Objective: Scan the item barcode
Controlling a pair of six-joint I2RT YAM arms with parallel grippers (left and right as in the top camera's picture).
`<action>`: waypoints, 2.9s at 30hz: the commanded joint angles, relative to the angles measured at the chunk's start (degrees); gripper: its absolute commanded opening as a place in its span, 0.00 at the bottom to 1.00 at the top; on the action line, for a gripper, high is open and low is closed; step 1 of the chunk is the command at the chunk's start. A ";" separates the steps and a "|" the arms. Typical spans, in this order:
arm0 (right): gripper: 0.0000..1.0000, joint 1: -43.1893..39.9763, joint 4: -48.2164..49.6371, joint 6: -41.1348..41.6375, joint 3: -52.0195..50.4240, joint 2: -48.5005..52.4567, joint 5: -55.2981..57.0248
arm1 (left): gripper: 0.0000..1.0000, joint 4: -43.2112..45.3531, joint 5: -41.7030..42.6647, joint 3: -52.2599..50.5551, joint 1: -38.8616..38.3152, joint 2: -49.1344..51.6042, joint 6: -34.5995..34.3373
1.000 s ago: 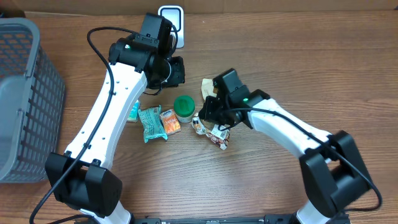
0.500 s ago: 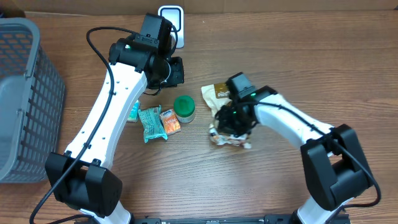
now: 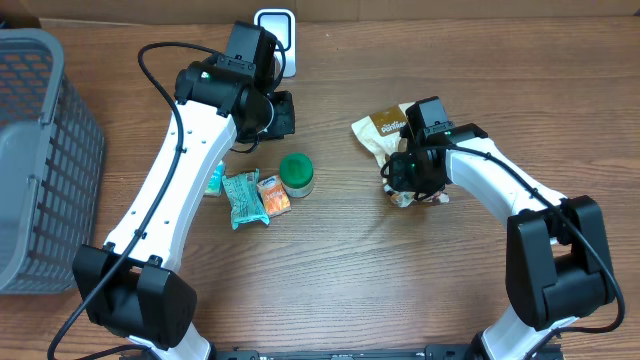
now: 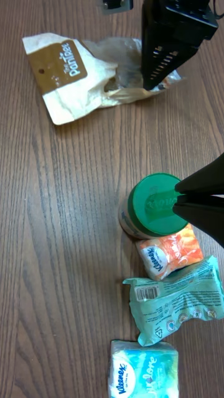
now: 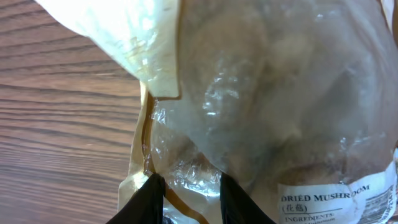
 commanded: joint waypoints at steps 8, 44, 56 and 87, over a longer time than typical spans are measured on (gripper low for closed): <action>0.43 -2.32 -7.78 -2.01 14.80 -1.66 4.44 | 0.04 0.17 -0.83 -0.48 -0.11 0.50 1.57; 0.48 -4.35 6.49 -12.02 13.99 11.78 -8.74 | 0.04 0.20 -1.05 -0.70 0.33 0.50 1.57; 0.60 -2.25 -15.43 -18.12 26.03 10.38 -25.38 | 0.04 -1.07 -1.25 -0.70 0.68 0.50 1.57; 0.45 -0.94 -28.44 5.31 5.73 -7.06 -8.04 | 0.04 -1.51 -2.29 -0.70 0.63 0.50 1.57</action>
